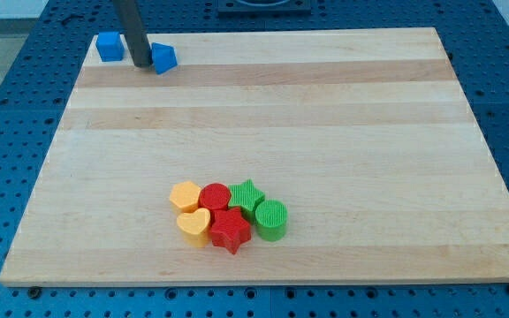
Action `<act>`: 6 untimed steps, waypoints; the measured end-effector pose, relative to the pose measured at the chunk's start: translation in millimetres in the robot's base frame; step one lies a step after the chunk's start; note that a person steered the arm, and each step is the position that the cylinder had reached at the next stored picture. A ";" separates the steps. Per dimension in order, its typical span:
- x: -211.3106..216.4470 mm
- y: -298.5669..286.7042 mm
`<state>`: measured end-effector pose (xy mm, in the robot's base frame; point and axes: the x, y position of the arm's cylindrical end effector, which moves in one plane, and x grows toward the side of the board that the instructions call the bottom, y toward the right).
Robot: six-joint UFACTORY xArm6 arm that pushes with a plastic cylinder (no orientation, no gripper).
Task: Move blue triangle towards top center
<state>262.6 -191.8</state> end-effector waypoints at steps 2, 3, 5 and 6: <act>0.0 35.7; 0.0 54.7; 4.1 97.9; 13.6 114.5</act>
<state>276.2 -77.3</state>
